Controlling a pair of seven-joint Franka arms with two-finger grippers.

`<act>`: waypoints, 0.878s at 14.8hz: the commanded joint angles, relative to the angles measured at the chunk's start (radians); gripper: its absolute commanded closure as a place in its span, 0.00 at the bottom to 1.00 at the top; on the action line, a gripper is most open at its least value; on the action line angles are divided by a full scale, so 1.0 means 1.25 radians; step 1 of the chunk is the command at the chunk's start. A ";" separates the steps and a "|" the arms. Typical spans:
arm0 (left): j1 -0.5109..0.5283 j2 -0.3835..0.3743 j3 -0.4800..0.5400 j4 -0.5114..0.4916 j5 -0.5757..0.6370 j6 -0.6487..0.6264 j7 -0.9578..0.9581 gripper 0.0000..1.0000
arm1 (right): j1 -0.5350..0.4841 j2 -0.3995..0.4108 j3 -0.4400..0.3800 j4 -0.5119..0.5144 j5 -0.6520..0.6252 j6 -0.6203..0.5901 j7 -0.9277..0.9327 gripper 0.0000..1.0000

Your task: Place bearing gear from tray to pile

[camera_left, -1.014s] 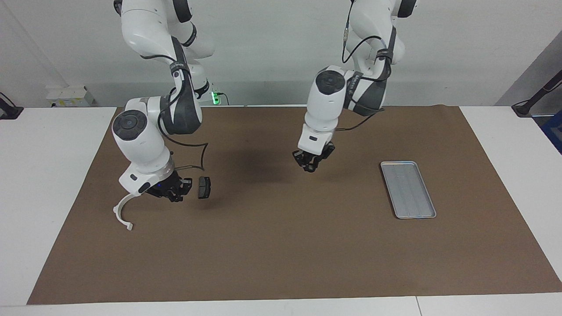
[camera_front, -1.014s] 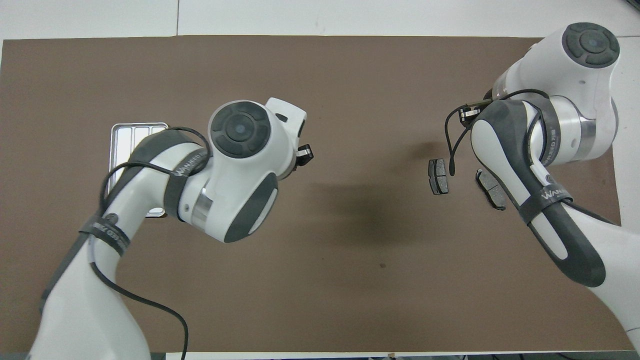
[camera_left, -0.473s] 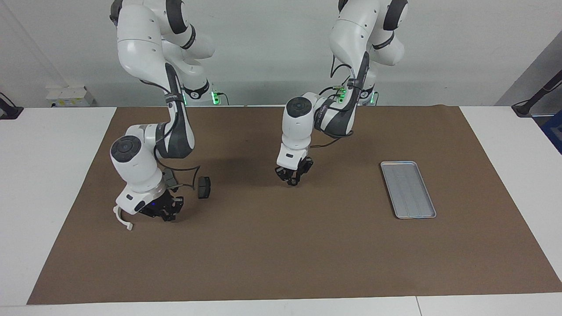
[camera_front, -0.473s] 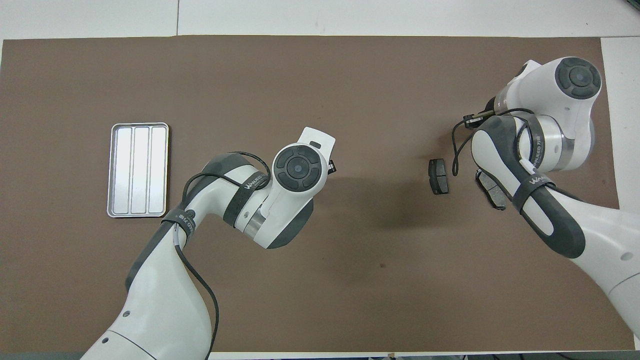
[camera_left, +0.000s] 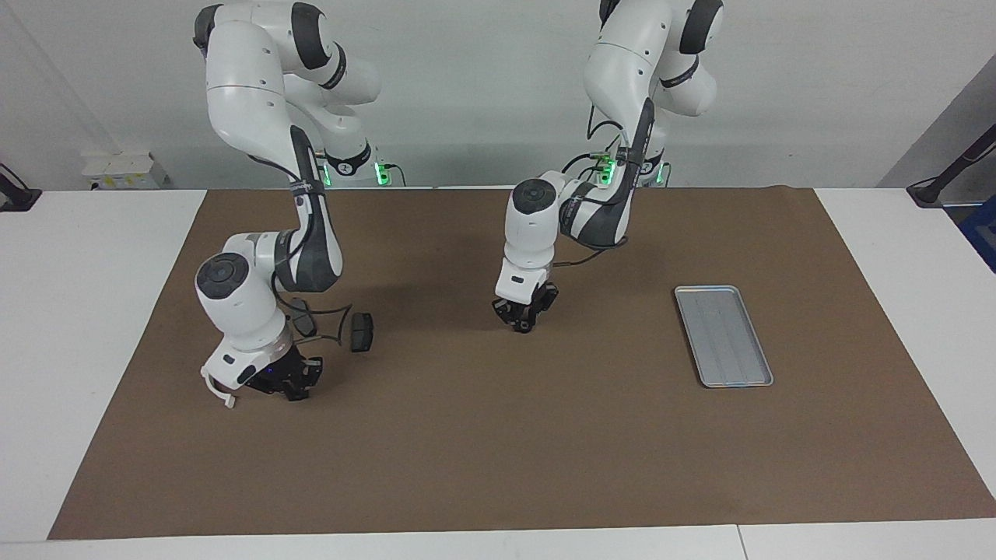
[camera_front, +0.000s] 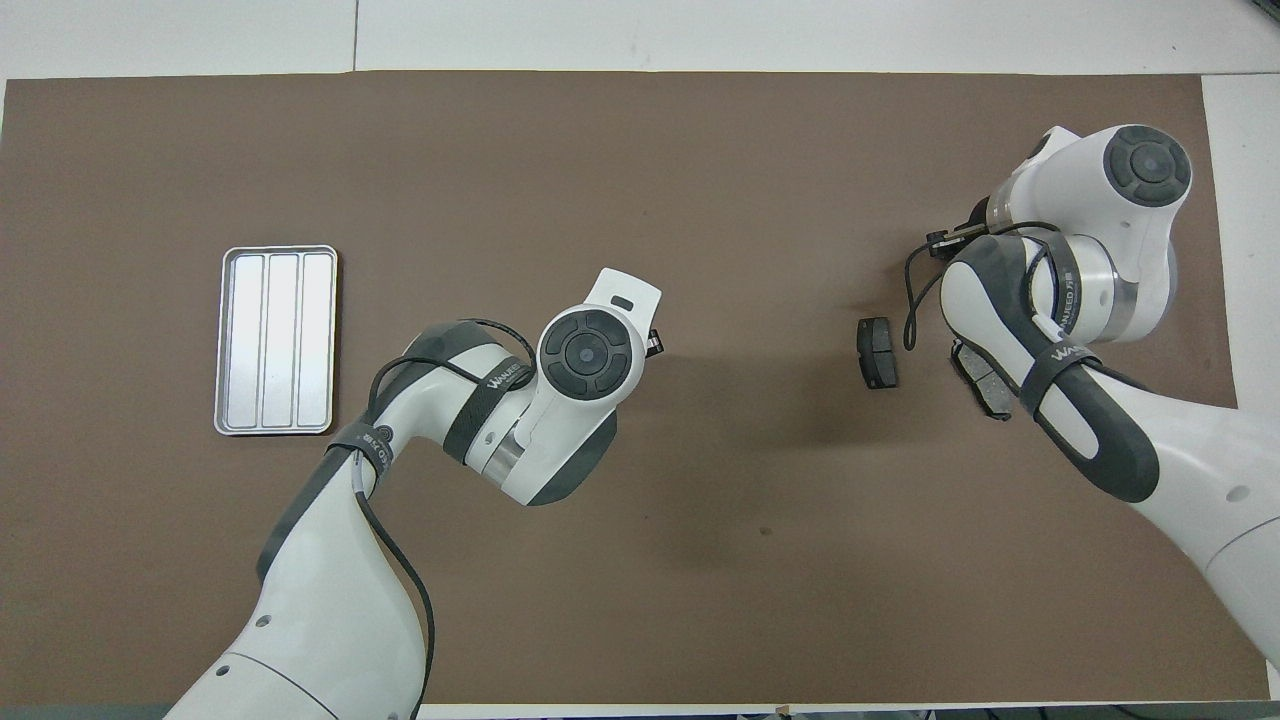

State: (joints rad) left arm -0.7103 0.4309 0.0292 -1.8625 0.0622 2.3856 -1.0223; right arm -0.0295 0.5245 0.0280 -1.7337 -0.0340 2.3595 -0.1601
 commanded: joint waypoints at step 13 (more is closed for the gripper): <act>0.304 -0.216 0.023 0.156 0.059 -0.228 0.359 0.00 | 0.190 -0.163 0.011 0.073 0.015 -0.318 0.429 0.00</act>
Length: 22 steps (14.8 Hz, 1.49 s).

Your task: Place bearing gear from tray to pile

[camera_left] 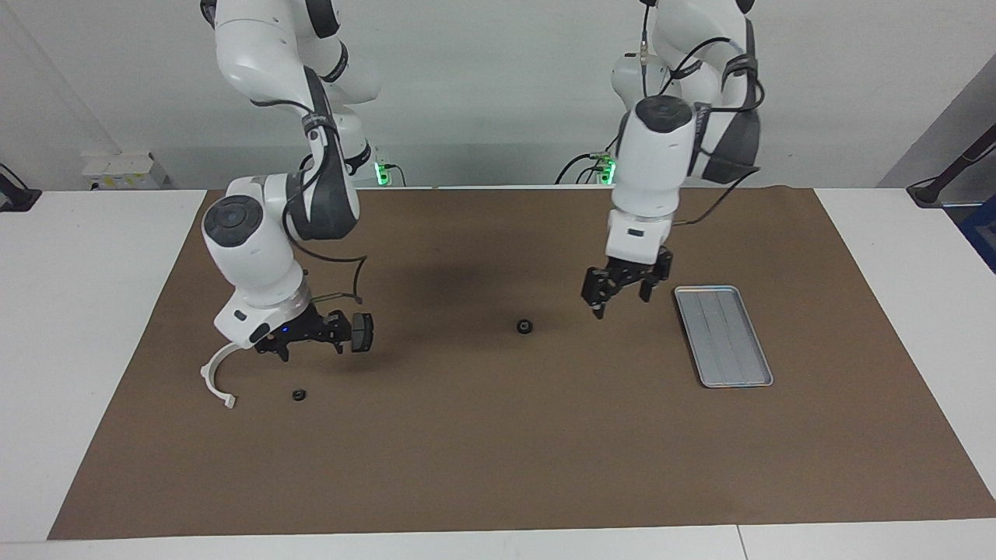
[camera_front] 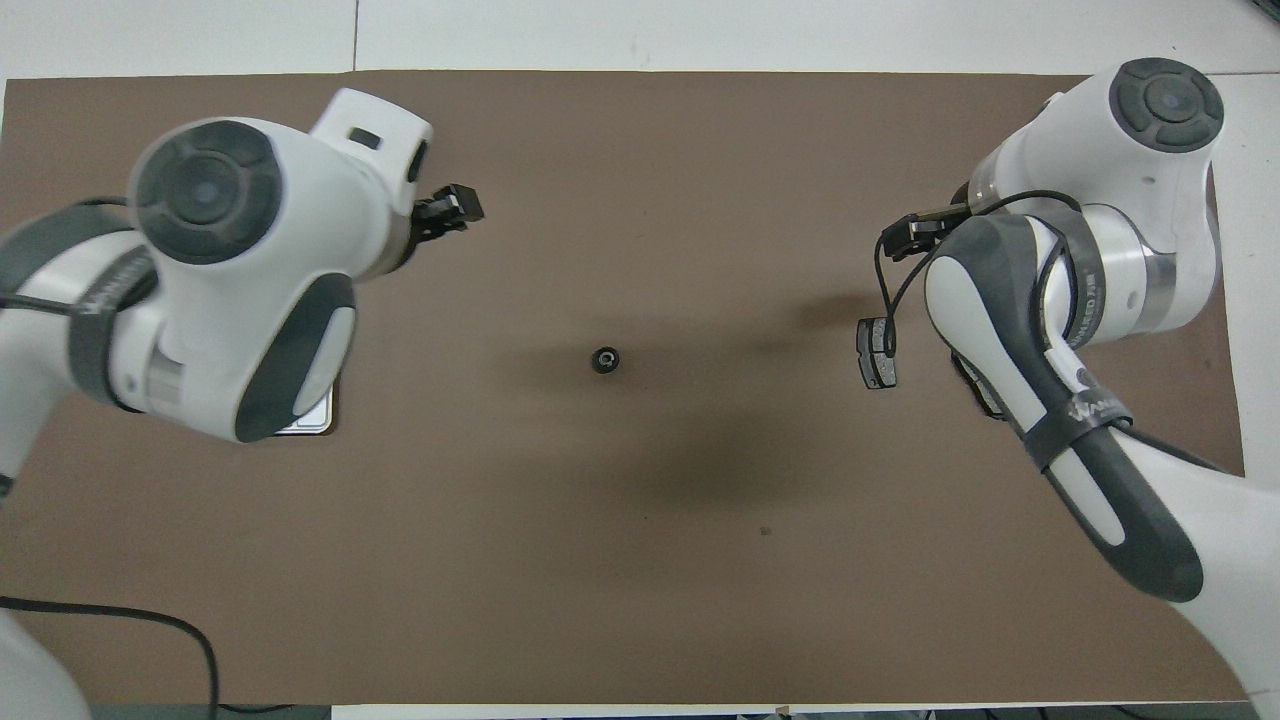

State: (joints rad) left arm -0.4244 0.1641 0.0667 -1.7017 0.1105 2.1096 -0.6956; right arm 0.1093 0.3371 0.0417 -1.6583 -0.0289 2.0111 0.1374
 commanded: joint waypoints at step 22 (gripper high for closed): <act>0.289 -0.211 -0.010 0.027 -0.106 -0.447 0.517 0.00 | 0.412 0.209 0.010 0.059 -0.079 0.207 0.995 0.00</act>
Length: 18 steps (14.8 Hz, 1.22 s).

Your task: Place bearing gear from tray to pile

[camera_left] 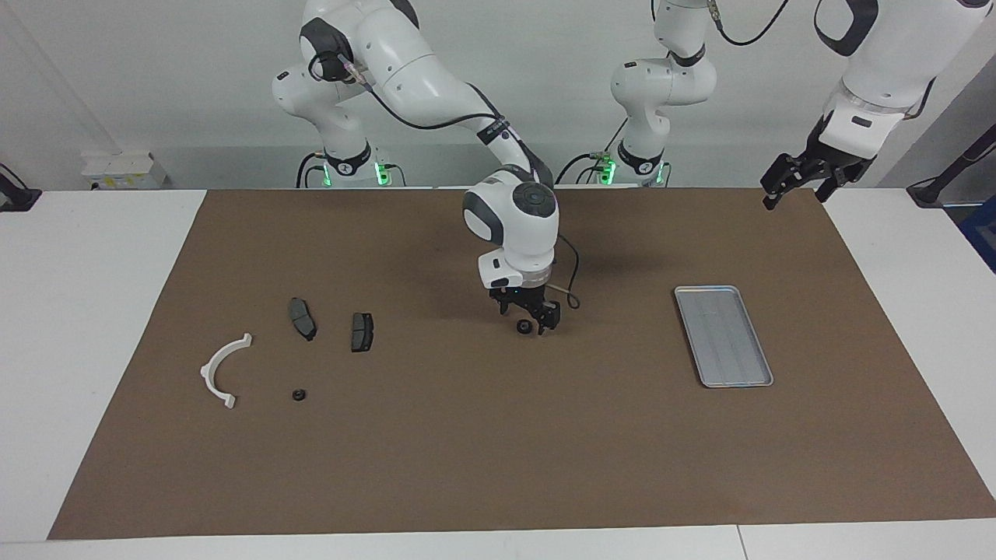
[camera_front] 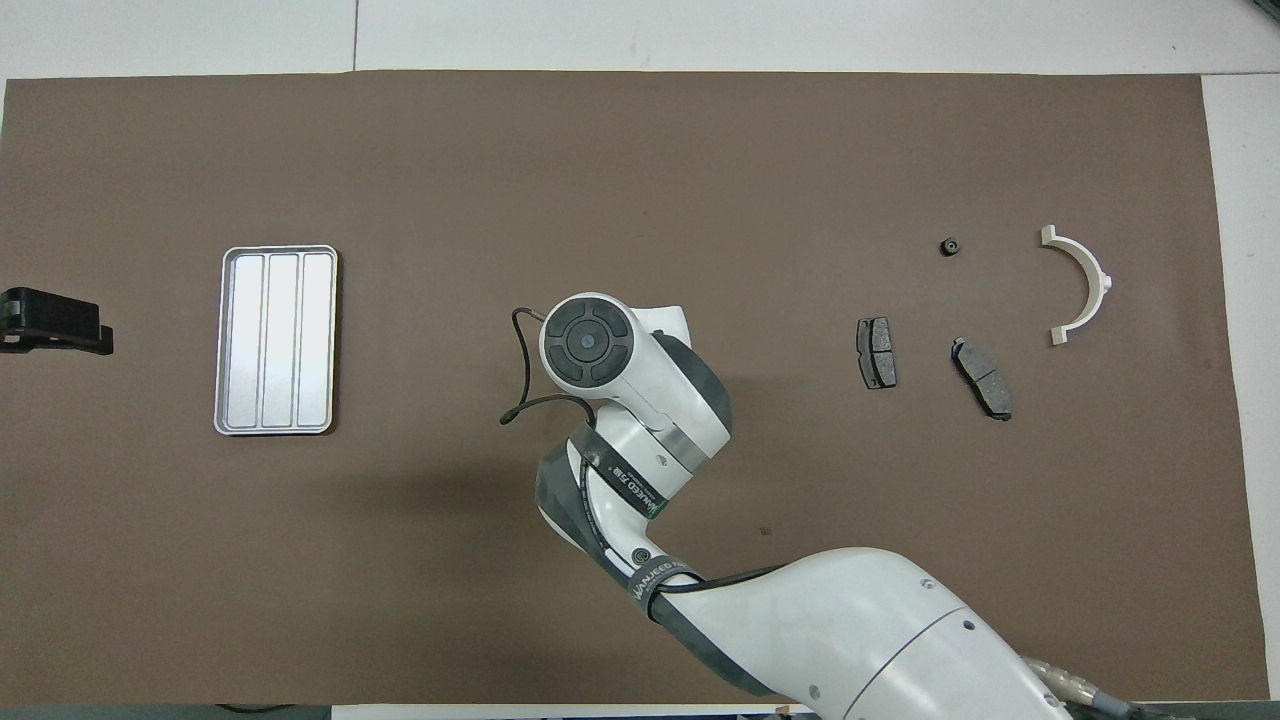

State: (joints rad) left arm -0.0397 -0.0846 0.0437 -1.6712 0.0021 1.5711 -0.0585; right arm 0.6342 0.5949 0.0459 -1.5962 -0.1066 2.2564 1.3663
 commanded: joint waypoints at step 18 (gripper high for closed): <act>-0.023 -0.022 0.002 -0.009 -0.010 -0.030 0.037 0.00 | -0.029 0.017 0.003 0.061 -0.017 -0.065 -0.034 1.00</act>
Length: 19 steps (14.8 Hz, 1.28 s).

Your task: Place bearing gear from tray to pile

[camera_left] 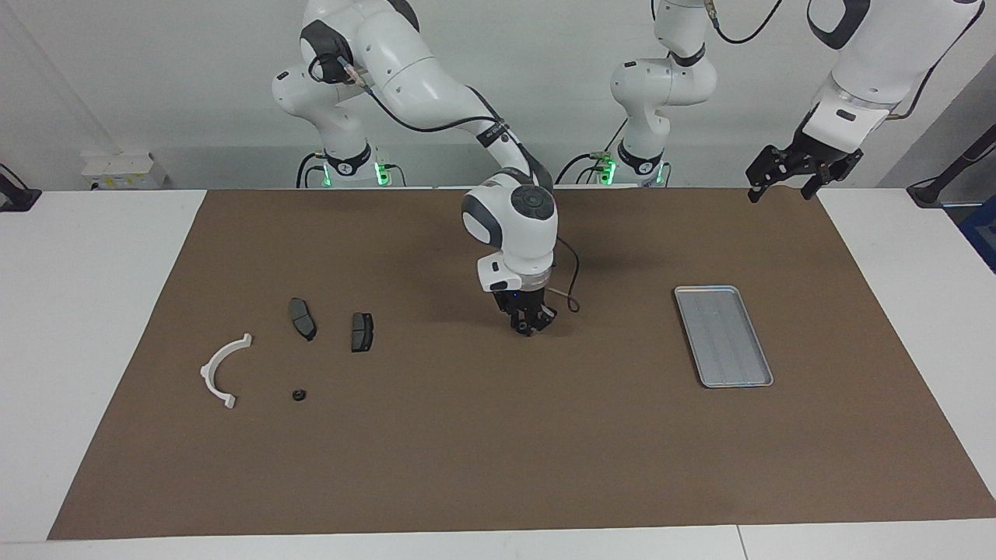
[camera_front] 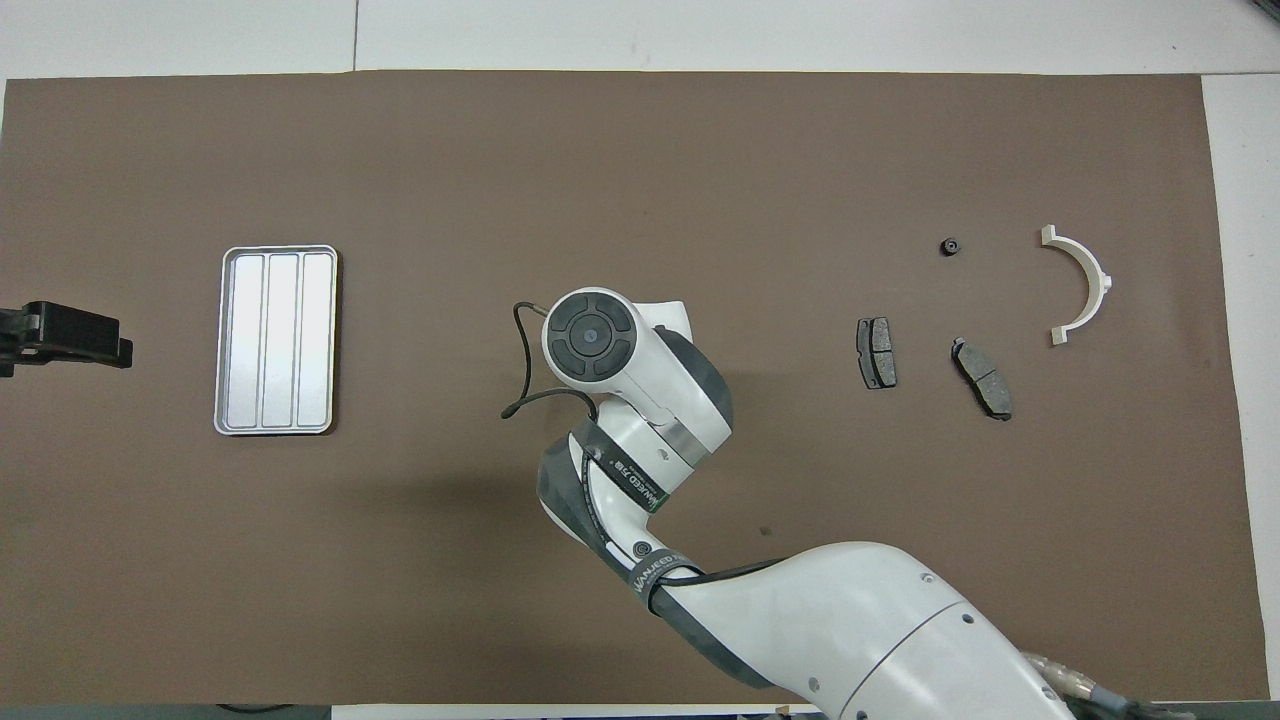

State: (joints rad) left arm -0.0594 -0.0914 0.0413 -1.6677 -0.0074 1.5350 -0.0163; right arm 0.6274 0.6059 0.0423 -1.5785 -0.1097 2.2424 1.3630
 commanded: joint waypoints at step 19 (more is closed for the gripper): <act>-0.006 -0.016 0.006 -0.012 -0.003 -0.001 0.003 0.00 | -0.439 -0.011 0.013 -0.009 0.028 0.023 -0.985 1.00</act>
State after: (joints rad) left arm -0.0594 -0.0914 0.0419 -1.6677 -0.0074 1.5347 -0.0163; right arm 0.0967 0.5900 0.0433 -1.5596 -0.0775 2.2202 0.1597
